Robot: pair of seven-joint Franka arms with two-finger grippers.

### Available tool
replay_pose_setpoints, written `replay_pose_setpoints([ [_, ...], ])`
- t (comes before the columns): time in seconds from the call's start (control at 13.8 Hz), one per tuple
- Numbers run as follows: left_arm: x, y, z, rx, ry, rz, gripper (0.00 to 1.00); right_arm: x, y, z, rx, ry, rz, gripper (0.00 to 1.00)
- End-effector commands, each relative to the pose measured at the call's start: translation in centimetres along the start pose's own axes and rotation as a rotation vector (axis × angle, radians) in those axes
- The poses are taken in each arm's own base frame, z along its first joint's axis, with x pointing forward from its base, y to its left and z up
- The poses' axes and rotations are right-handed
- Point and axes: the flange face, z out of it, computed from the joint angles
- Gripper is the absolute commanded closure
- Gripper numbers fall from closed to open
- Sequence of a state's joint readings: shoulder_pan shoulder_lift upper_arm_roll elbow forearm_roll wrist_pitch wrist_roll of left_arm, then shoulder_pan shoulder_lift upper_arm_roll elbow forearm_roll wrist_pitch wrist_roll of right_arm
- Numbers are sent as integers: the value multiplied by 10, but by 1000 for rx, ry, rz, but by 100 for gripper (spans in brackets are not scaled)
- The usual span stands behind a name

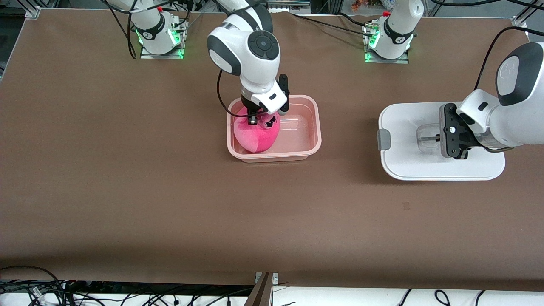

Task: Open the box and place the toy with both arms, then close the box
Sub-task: 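Lower the pink plush into the pink tub with the right gripper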

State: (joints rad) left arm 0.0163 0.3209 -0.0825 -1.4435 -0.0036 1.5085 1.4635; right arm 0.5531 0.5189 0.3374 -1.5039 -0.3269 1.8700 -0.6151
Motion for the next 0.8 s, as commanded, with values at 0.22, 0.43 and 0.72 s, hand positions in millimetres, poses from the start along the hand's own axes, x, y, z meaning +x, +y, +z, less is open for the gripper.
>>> replay_pose_setpoints([
  [0.22,3,3,-4,2,-10,13,100,42,-9,49,-69,8,59,0],
  [0.43,5,3,-4,4,-11,14,100,72,-17,62,-93,133,192,0],
  [0.72,12,4,-4,4,-11,25,100,86,-23,61,-101,203,279,0],
])
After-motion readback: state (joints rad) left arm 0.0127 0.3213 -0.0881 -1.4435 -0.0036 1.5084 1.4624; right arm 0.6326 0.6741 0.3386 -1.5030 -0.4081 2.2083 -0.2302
